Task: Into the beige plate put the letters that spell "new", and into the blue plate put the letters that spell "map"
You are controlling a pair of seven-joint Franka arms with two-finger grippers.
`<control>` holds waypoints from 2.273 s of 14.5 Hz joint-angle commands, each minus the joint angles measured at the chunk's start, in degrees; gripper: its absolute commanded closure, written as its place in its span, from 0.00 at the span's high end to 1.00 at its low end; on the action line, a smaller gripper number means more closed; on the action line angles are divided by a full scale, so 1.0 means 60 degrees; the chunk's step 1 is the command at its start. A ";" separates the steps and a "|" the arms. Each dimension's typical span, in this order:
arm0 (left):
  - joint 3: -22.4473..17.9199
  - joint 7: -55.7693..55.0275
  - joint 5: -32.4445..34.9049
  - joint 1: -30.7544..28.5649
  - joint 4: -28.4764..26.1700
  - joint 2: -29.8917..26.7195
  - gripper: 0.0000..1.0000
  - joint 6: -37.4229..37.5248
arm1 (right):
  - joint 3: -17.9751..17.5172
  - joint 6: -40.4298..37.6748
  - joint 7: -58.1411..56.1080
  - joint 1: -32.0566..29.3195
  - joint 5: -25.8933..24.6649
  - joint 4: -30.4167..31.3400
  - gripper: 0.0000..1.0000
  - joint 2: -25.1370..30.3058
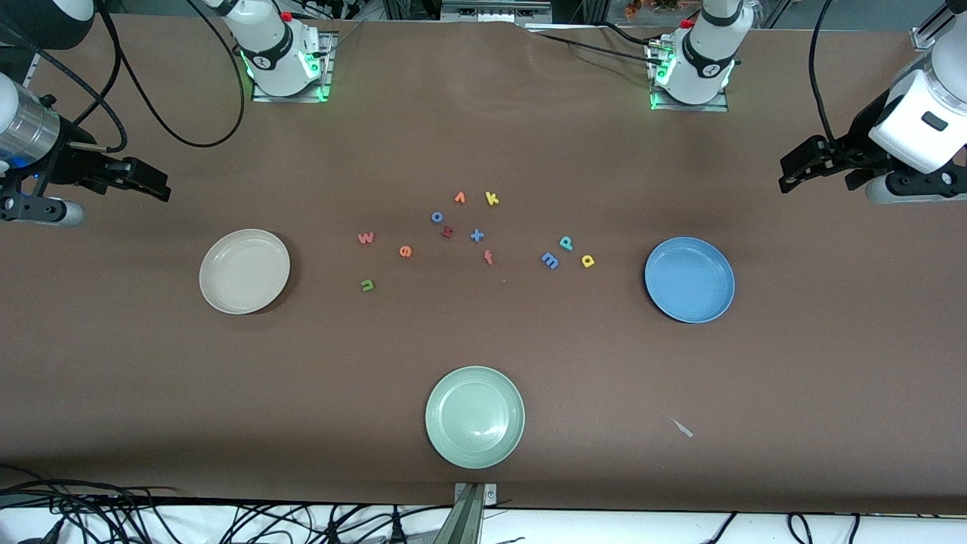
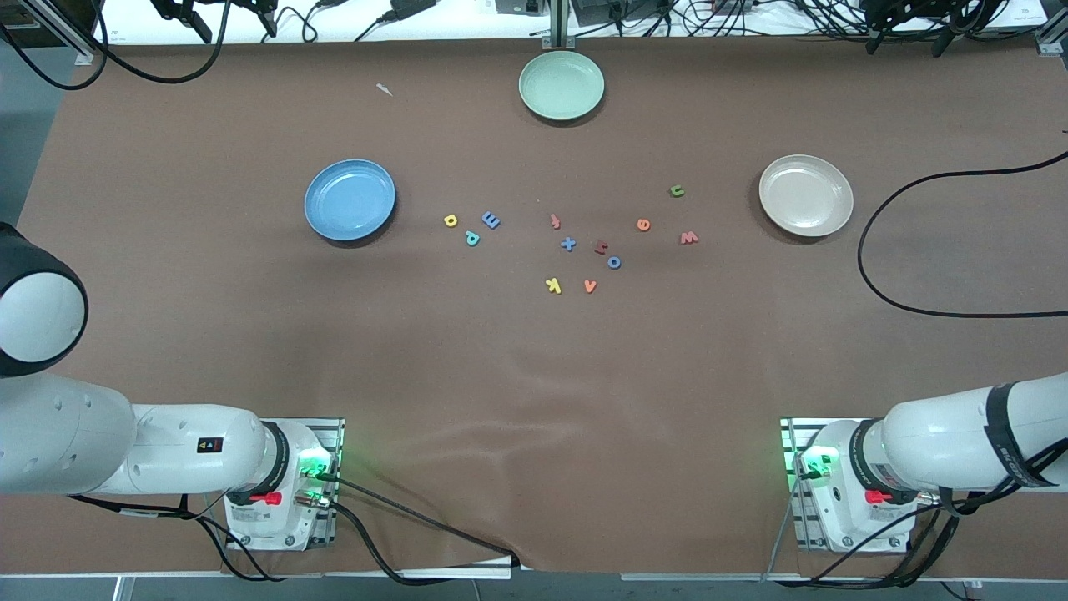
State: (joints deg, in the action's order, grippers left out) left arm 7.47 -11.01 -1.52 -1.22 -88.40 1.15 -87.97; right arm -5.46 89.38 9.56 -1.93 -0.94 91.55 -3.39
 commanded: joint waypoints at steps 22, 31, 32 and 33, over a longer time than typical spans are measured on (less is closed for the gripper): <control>0.0146 0.0179 -0.0098 0.0013 0.0246 0.0057 1.00 0.0101 | 0.0017 0.0088 -0.0172 -0.0001 0.0156 0.0166 1.00 0.0154; 0.0088 0.0179 0.0049 -0.0134 0.0246 0.0057 1.00 0.0087 | 0.0017 0.0088 -0.0172 -0.0001 0.0156 0.0166 1.00 0.0154; 0.0073 0.0179 0.0035 -0.0119 0.0246 0.0072 1.00 0.0087 | 0.0017 0.0088 -0.0172 -0.0001 0.0156 0.0166 1.00 0.0169; 0.0073 0.0179 0.0034 -0.0105 0.0246 0.0072 1.00 0.0087 | 0.0017 0.0088 -0.0172 -0.0001 0.0156 0.0151 1.00 0.0169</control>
State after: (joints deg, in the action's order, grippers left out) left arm 7.98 -11.00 -1.52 -1.65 -88.23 1.15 -87.95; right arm -5.46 89.39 9.22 -1.93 -0.94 91.55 -3.38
